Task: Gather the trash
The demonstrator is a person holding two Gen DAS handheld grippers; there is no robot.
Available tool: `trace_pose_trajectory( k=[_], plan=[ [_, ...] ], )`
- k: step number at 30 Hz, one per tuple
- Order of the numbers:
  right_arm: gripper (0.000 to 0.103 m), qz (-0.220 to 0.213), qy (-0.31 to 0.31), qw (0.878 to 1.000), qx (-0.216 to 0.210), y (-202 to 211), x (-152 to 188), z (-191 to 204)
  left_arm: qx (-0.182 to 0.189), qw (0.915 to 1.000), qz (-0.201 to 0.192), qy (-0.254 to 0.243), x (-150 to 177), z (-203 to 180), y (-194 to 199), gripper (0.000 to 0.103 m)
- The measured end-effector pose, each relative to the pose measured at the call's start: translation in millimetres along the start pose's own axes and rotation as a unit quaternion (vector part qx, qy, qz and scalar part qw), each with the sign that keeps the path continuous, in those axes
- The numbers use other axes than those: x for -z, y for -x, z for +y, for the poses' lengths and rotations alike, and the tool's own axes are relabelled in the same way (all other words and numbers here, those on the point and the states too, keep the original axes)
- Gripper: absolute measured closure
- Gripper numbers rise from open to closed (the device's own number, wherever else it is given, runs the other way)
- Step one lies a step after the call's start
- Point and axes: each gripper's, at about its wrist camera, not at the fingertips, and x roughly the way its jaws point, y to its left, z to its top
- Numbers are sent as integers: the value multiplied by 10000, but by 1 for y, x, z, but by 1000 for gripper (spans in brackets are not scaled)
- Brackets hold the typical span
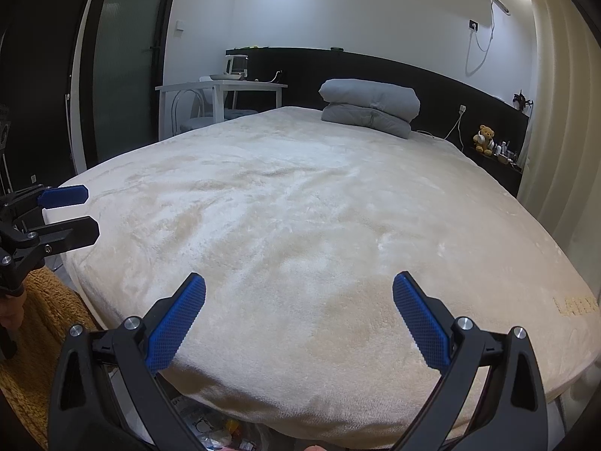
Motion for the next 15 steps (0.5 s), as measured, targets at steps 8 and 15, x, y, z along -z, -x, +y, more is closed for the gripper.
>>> trace_pose_trajectory(
  k=[8,15],
  plan=[
    [5,29,13,10000,16,-1,2,0,31,10000,32,-30,1,1,-1,6],
    [5,29,48,10000,15,0,3,-1,-8,10000,73,-45,2,2,-4,6]
  ],
)
